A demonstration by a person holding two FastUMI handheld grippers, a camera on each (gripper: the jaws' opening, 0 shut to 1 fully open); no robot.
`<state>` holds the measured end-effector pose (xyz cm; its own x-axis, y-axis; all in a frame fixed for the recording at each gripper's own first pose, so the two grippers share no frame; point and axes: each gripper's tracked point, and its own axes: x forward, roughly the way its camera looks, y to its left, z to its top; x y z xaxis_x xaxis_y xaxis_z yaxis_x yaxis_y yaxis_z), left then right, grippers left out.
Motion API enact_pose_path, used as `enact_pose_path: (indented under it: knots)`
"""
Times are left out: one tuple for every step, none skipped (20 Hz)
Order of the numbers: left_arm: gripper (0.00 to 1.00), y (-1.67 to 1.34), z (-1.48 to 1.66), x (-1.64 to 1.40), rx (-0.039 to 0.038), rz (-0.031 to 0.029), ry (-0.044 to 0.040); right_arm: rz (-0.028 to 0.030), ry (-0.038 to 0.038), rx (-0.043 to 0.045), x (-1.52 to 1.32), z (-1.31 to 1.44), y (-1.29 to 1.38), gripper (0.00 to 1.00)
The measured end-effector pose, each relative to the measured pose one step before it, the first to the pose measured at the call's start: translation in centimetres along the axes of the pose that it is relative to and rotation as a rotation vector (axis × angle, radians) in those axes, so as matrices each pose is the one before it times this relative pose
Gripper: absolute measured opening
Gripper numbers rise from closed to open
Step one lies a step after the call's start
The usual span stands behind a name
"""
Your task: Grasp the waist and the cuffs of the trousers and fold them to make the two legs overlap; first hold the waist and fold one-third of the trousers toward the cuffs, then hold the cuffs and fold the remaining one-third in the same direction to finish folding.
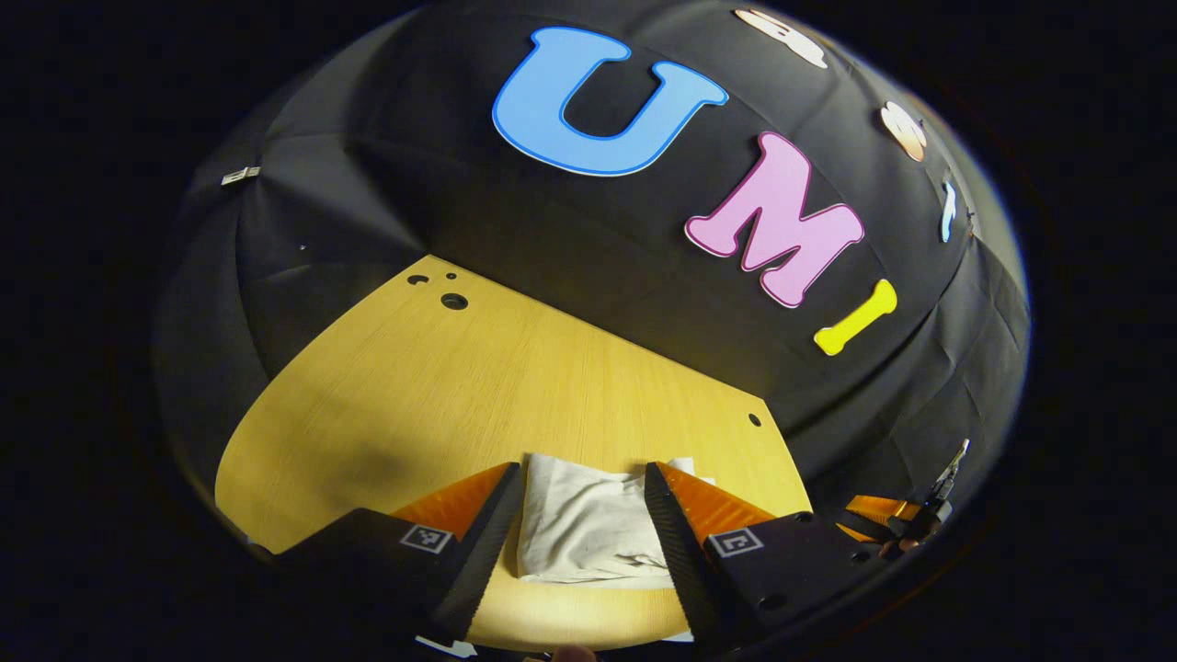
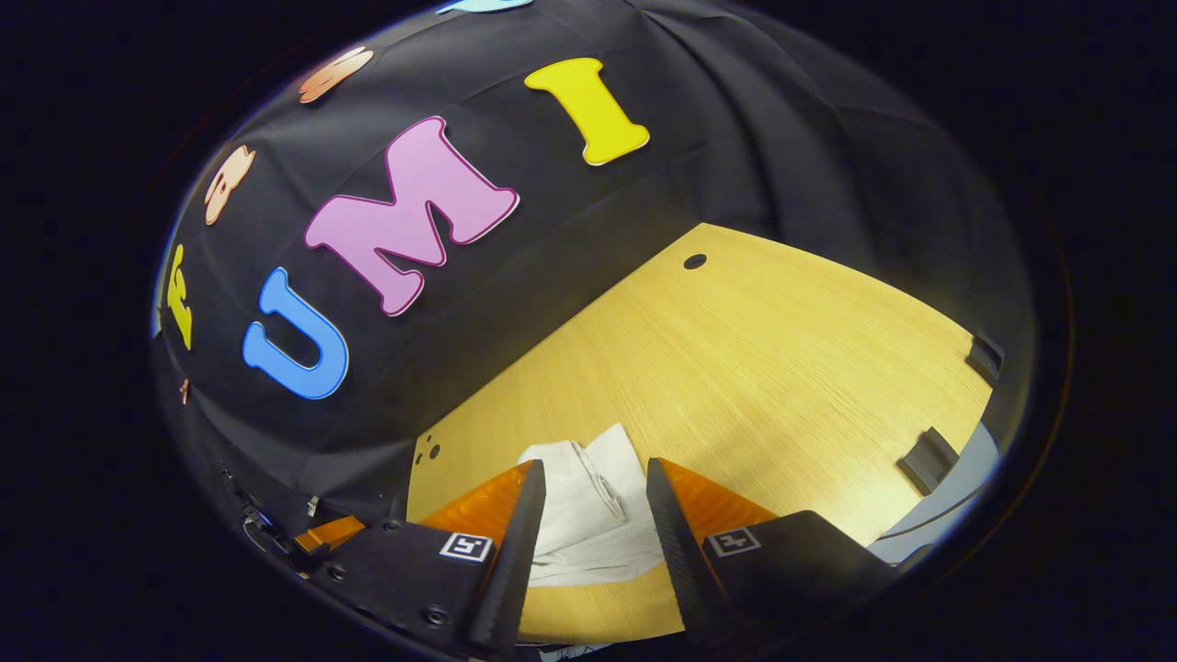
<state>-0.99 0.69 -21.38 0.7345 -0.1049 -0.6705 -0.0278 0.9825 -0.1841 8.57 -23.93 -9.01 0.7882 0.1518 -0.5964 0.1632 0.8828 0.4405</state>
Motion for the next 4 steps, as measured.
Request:
enact_pose_path:
  knots:
    - [0.86,0.176,0.092,0.013,0.00100,0.00606,-0.00073,0.00172,0.00306,0.00256,0.196,-0.085,0.136,0.69]
    - [0.86,0.038,0.013,0.102,-0.00067,0.00158,0.00038,0.00151,0.00378,0.00145,0.127,-0.070,0.079,0.69]
    - [0.86,0.074,0.108,-0.143,-0.00258,0.00215,-0.00434,-0.00107,0.00219,-0.00087,0.174,0.018,0.010,0.69]
    - [0.86,0.070,0.012,0.152,-0.00746,0.00269,-0.00272,-0.00243,0.00054,0.00136,0.150,0.008,-0.095,0.69]
